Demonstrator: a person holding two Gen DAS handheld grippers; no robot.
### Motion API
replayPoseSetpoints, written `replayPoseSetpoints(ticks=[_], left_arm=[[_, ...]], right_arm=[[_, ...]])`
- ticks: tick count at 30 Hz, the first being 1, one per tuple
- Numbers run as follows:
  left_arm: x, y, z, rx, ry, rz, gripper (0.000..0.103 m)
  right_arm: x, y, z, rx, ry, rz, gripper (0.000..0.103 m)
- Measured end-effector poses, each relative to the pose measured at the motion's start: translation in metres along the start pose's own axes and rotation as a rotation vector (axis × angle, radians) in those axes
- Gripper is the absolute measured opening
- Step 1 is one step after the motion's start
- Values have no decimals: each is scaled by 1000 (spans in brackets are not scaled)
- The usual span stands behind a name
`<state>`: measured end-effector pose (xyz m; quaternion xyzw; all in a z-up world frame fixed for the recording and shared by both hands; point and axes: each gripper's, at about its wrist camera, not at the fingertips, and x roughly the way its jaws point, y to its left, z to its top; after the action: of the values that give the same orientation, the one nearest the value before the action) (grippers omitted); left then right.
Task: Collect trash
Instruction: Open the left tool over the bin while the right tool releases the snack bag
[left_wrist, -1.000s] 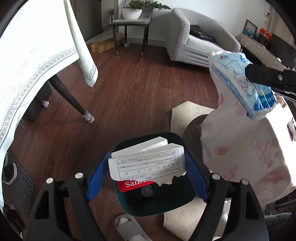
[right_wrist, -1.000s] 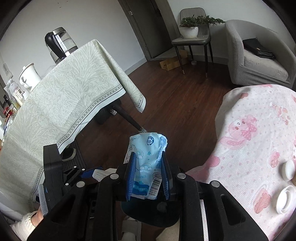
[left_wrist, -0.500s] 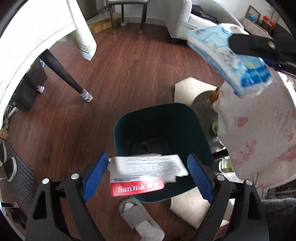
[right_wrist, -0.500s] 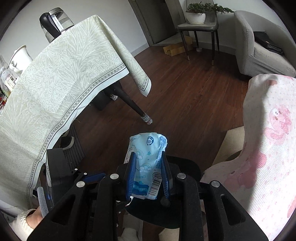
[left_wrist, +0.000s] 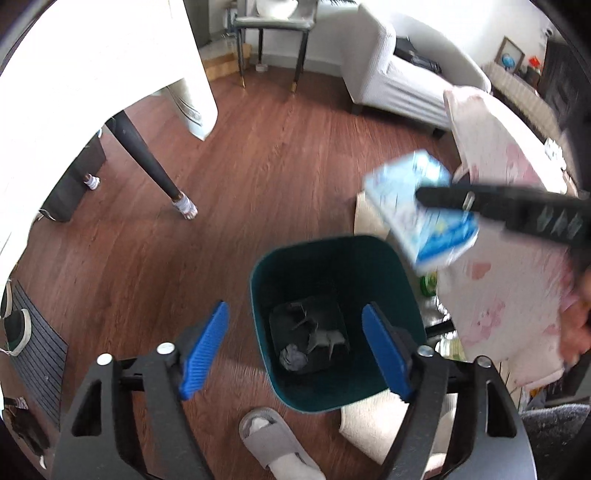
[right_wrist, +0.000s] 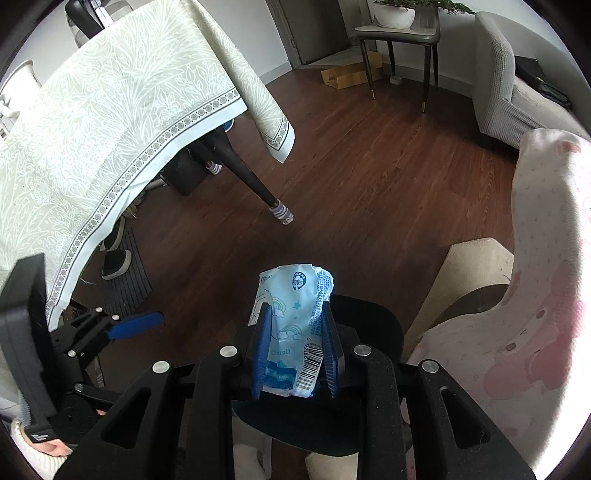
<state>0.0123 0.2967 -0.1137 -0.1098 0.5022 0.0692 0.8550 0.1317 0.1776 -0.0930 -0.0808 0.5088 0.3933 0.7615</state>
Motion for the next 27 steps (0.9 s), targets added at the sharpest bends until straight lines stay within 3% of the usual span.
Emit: replayPoseSetpoints(ticks=[8, 22, 27], left_arm=[[-33, 4, 13, -45, -124, -44, 60], [-73, 3, 35, -104, -236, -98, 40], [-85, -8, 43, -85, -281, -91, 36]], right_arm=[[28, 7, -15, -39, 88, -23, 26], [80, 14, -60, -123, 267, -78, 26], [81, 15, -74, -146, 283, -83, 52]])
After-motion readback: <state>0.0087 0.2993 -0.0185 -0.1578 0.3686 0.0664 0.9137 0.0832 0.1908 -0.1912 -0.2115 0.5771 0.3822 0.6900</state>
